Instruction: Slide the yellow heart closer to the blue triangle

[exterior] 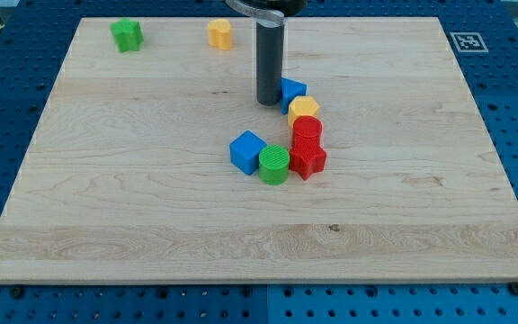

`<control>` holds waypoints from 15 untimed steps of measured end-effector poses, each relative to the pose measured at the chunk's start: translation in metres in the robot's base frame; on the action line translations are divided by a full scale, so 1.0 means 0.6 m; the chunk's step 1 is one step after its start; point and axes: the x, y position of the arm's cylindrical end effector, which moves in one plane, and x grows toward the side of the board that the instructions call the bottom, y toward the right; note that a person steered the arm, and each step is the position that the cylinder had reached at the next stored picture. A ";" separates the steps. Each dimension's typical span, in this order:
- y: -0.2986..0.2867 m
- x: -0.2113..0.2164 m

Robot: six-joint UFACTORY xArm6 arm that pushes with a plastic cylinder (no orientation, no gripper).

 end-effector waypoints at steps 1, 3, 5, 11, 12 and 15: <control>0.000 0.000; -0.089 -0.054; -0.096 -0.140; -0.144 -0.254; -0.110 -0.214; -0.042 -0.138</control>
